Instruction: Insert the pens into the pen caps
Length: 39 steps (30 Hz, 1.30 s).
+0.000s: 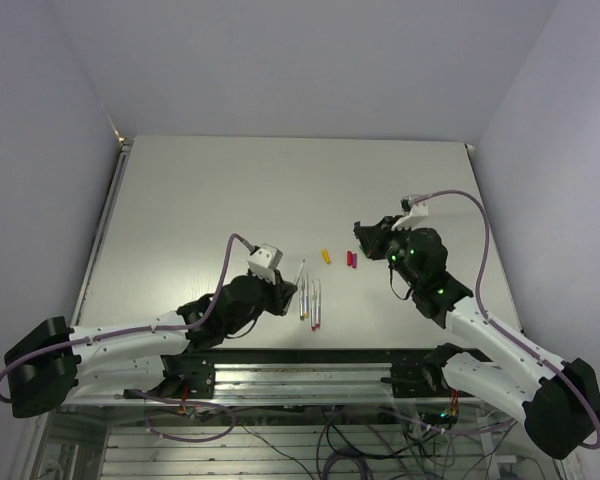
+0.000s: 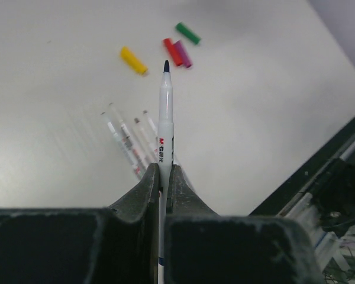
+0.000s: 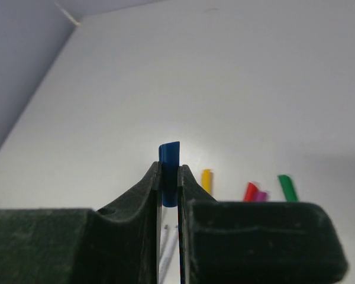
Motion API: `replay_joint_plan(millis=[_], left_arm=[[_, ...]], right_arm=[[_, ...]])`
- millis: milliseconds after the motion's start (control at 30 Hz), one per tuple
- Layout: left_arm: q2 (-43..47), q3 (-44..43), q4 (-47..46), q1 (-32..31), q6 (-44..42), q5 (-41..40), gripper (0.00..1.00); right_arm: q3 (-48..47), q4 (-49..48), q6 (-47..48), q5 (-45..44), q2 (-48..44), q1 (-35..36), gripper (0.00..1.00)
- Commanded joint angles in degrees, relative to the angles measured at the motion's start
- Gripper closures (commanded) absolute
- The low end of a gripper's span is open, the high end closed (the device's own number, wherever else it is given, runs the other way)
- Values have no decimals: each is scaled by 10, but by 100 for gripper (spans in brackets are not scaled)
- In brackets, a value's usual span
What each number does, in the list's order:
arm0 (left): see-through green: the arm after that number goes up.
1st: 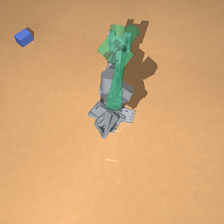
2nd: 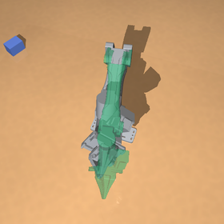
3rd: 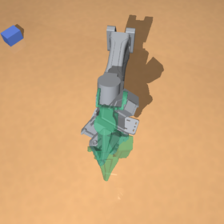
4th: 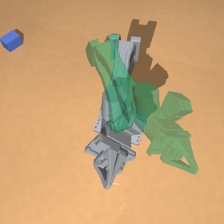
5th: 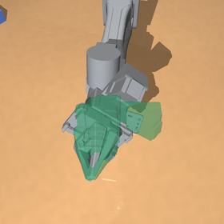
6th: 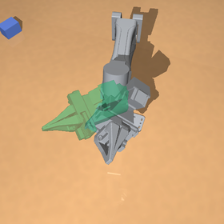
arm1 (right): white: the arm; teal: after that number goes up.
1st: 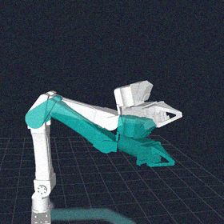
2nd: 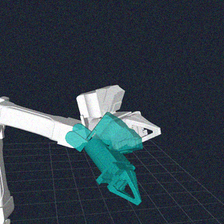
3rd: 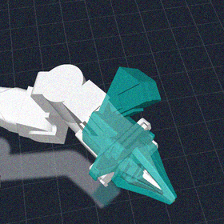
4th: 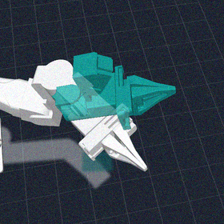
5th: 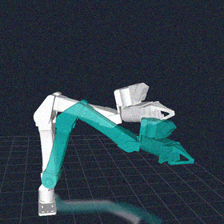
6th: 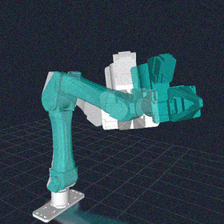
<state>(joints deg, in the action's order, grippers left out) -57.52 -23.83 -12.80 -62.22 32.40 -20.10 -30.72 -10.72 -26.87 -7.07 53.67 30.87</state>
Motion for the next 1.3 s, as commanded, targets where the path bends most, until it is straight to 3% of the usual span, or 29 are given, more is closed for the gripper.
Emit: replay_joint_plan(millis=[0, 167, 433, 600, 1267], left_arm=[[-9, 21, -163, -20, -42, 46, 93], [-37, 7, -204, -21, -60, 65, 93], [-46, 24, -332, -21, -22, 76, 93], [-46, 2, -314, -22, -4, 74, 93], [-53, 15, -436, -21, 43, 115, 93]], right_arm=[[23, -117, -25, 88, -23, 8, 100], [11, -158, -28, 155, -15, 13, 100], [64, -335, -46, 233, -15, 16, 100], [79, -412, -77, 257, -3, 15, 100], [118, -660, -167, 324, 90, 21, 100]])
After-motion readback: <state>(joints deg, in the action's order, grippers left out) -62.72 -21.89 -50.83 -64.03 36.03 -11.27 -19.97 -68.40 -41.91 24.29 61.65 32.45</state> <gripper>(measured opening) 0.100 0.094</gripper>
